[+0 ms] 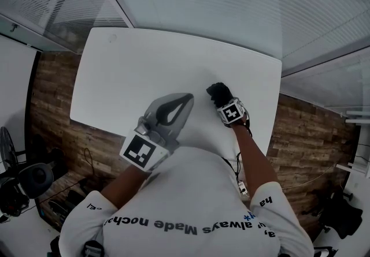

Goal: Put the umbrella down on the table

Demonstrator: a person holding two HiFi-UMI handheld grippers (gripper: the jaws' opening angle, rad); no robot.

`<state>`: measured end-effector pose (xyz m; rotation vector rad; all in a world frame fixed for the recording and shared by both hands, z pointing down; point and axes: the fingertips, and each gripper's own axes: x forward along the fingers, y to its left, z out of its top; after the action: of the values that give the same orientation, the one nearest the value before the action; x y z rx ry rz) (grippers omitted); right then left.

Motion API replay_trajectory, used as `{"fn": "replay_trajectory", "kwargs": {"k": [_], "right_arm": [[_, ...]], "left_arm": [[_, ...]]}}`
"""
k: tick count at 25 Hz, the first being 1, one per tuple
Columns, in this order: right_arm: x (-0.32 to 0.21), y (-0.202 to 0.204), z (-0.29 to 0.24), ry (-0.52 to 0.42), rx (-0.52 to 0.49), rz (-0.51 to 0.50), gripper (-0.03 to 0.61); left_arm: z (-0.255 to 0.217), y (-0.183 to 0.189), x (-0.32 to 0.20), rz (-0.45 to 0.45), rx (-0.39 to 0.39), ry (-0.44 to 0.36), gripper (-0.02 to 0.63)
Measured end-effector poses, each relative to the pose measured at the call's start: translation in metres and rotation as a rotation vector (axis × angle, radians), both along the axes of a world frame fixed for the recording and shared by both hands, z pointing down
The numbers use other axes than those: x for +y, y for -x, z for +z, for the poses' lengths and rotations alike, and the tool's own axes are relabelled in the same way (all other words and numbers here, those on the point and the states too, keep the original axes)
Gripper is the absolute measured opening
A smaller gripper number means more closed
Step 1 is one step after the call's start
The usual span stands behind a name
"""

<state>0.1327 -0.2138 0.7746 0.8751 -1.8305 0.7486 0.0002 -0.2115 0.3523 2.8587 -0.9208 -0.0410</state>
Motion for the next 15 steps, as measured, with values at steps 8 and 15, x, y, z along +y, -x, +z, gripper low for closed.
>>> {"fn": "replay_trajectory", "kwargs": {"k": [8, 15], "right_arm": [[-0.0002, -0.002, 0.0029, -0.004, 0.008, 0.002, 0.259], [0.0002, -0.0029, 0.0017, -0.012, 0.008, 0.0, 0.263]], "left_arm": [[0.0006, -0.0005, 0.0001, 0.002, -0.002, 0.0, 0.003], [-0.0016, -0.0012, 0.0022, 0.002, -0.001, -0.003, 0.003]]}}
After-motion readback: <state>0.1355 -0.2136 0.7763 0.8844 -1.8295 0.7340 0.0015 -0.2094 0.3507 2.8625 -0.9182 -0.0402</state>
